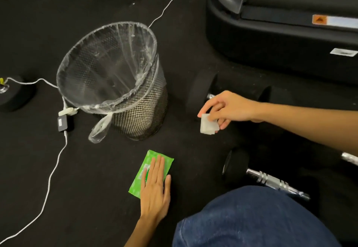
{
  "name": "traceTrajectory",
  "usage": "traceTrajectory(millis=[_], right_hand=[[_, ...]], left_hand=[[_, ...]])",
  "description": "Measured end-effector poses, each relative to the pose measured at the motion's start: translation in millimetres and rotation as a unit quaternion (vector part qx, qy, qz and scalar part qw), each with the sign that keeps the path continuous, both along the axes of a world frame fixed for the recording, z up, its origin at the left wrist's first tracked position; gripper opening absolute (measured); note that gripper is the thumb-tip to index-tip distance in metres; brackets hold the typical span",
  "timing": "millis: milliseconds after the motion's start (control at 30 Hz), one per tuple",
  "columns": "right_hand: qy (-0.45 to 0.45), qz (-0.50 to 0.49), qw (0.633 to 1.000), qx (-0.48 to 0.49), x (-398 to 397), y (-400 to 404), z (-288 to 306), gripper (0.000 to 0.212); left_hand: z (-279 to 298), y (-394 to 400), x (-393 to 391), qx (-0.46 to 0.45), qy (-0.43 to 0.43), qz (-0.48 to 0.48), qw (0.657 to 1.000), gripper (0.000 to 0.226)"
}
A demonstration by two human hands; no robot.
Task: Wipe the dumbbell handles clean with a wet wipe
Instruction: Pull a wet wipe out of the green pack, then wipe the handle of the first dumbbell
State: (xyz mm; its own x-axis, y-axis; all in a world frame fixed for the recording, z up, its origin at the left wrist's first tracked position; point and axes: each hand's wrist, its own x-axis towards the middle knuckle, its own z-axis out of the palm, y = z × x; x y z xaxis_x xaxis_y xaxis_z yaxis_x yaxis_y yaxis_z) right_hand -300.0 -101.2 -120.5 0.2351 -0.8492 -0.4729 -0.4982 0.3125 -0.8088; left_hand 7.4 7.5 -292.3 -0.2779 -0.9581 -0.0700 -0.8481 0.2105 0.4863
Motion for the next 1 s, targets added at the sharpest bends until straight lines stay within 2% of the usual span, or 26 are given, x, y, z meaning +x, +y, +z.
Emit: traceTrajectory(millis=[67, 133, 233, 367, 467, 567, 733, 800, 833, 900, 967, 1000], right_hand=[[-0.021, -0.051, 0.998, -0.022, -19.4, 0.6, 9.9, 0.024], [-0.058, -0.096, 0.993, -0.031, -35.9, 2.7, 13.3, 0.024], [-0.114, -0.129, 0.985, -0.030, -47.5, 10.8, 10.0, 0.026], [-0.129, -0.154, 0.978, -0.055, -50.1, 20.9, 6.9, 0.032], [-0.111, -0.220, 0.967, -0.069, -53.7, 24.1, 3.7, 0.035], [-0.099, -0.318, 0.940, -0.070, -59.7, 28.5, -6.5, 0.034], [-0.121, -0.357, 0.926, -0.033, -64.3, 35.2, -6.5, 0.023], [-0.159, -0.369, 0.916, 0.007, -68.0, 32.8, -2.3, 0.025], [-0.199, -0.388, 0.899, 0.035, -70.7, 30.7, -0.9, 0.027], [-0.300, -0.438, 0.842, 0.092, -75.0, 26.5, 1.9, 0.027], [-0.379, -0.477, 0.786, 0.111, -77.2, 24.7, 3.4, 0.023], [-0.397, -0.483, 0.773, 0.105, -77.2, 24.6, 2.7, 0.023]], left_hand=[[29.0, -17.8, -32.3, -0.002, 0.120, 0.028, 0.992, 0.051], [65.5, -39.6, -70.1, -0.018, 0.253, 0.035, 0.967, 0.041], [110.4, -65.7, -124.6, -0.046, 0.359, 0.014, 0.932, 0.029], [133.2, -83.5, -181.3, 0.118, 0.460, 0.066, 0.877, 0.014], [130.1, -89.6, -197.3, 0.153, 0.498, 0.111, 0.846, 0.014], [124.7, -91.8, -201.5, 0.171, 0.536, 0.135, 0.815, 0.015], [122.4, -89.0, -201.8, 0.157, 0.538, 0.092, 0.823, 0.003], [122.2, -90.2, -199.7, 0.145, 0.531, 0.076, 0.832, 0.009], [121.4, -91.9, -198.1, 0.138, 0.526, 0.069, 0.836, 0.011], [120.3, -94.8, -195.1, 0.141, 0.524, 0.063, 0.838, 0.009], [121.5, -94.3, -195.0, 0.167, 0.538, 0.070, 0.823, 0.004], [123.5, -93.1, -196.2, 0.187, 0.549, 0.081, 0.811, 0.002]])
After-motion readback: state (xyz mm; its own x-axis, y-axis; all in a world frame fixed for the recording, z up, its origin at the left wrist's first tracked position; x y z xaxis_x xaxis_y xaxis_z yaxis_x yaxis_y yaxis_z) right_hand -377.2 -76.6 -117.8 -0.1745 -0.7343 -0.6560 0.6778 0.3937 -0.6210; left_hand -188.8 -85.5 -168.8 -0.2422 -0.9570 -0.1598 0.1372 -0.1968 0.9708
